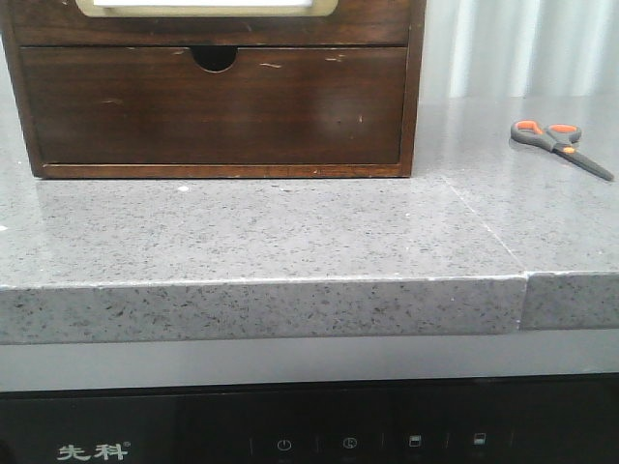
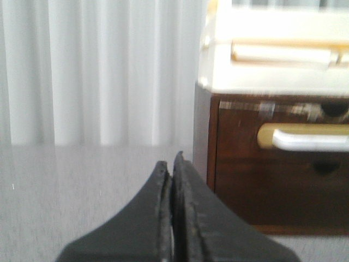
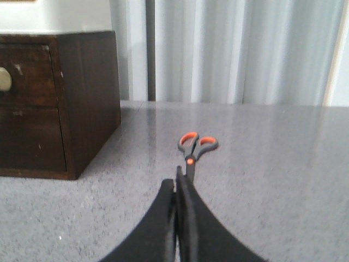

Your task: Put scissors in drawer with both arms

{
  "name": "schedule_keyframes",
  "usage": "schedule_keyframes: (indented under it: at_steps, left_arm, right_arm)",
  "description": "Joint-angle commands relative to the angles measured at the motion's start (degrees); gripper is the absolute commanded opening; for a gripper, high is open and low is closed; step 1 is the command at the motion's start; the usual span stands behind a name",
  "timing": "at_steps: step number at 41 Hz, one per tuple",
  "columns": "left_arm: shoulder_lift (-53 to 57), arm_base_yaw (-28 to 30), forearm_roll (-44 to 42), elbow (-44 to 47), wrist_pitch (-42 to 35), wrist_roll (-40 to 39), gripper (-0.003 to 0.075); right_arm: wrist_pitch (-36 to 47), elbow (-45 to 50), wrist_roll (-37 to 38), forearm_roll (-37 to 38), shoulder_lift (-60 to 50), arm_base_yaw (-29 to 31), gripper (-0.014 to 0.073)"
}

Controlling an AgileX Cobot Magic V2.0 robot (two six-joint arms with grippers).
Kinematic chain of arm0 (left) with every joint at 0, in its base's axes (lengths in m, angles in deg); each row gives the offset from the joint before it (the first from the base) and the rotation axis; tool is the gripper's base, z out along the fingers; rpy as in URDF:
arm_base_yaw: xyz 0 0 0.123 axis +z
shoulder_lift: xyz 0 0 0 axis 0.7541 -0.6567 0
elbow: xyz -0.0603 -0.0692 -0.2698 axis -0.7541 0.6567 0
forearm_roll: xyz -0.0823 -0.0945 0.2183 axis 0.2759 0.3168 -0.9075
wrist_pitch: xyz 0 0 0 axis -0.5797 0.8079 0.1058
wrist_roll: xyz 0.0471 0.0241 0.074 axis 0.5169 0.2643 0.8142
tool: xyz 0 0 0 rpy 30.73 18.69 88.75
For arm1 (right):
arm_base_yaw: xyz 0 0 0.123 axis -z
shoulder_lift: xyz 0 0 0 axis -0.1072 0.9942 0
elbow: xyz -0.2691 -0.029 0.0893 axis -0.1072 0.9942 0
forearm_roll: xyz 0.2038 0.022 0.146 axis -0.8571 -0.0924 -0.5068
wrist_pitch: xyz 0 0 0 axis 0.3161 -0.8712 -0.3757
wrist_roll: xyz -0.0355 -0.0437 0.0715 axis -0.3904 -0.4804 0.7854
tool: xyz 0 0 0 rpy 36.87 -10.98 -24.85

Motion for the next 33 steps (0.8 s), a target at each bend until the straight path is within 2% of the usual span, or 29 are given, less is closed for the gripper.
schedule_keyframes:
  at_steps: [1,11,17,22,33]
  left_arm:
    - [-1.40,0.08,0.51,-8.21,1.64,-0.54,-0.0020]
    - [-13.16,0.08,0.51,-25.46,13.12,-0.54,-0.0020]
    - [-20.63,0.08,0.51,-31.97,19.68,-0.54,-0.0020]
    - [-24.81,0.08,0.51,-32.29,20.56,-0.54,-0.0020]
    - [-30.51,0.08,0.65,-30.87,21.40,-0.54,-0.0020]
  right_arm:
    - [-0.26,-6.96,-0.93,1.26,3.23,0.41,-0.0116]
    - [-9.52,-20.97,-0.93,1.26,15.17,0.41,-0.0116]
    - [-16.96,-28.40,-0.93,1.26,23.05,0.41,-0.0116]
    - [-20.37,-30.80,-0.93,1.26,28.57,0.41,-0.0116]
    - [-20.44,-30.80,-0.93,1.51,36.41,0.41,-0.0116]
